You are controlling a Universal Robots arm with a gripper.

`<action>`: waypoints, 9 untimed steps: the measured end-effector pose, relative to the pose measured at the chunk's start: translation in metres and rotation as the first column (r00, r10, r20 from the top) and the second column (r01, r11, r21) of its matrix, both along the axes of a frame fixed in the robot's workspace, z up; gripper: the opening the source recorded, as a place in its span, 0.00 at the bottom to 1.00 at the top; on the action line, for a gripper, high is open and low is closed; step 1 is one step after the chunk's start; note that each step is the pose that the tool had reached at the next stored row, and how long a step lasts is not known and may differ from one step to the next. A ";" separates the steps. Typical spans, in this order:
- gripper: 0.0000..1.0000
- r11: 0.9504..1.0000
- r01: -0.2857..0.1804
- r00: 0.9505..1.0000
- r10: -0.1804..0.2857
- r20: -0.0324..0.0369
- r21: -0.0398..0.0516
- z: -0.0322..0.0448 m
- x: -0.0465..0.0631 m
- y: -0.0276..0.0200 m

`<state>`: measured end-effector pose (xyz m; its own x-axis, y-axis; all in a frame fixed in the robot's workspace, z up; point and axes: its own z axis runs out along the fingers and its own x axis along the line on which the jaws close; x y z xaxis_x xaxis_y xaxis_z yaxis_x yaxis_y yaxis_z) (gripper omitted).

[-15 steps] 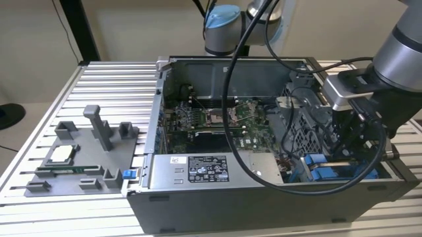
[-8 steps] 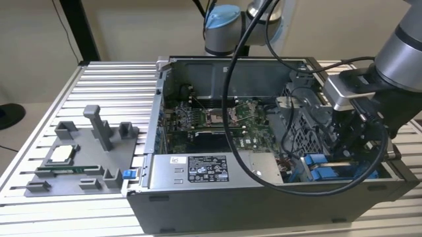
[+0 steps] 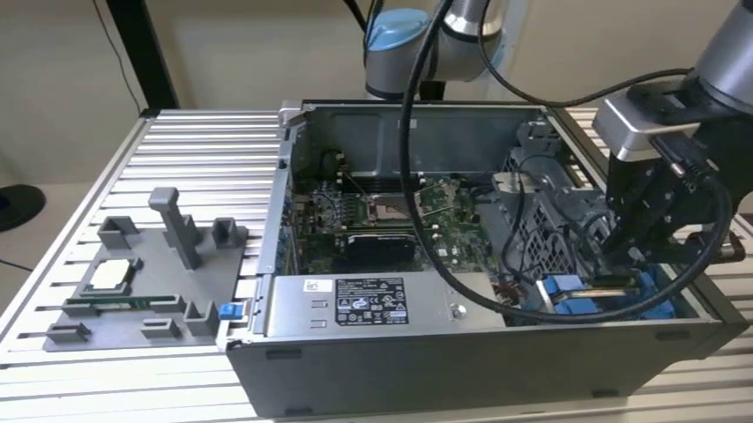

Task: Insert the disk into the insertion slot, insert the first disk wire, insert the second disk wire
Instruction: 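Insert the second disk wire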

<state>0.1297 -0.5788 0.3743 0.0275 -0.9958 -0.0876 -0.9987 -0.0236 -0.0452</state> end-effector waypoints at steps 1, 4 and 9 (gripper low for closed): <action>1.00 1.000 0.000 1.000 0.000 0.000 0.000 0.0036 0.000 0.0000; 1.00 1.000 0.000 1.000 0.000 0.000 0.000 0.0093 0.000 0.0000; 1.00 1.000 0.000 1.000 0.000 0.000 0.000 0.0095 0.000 0.0000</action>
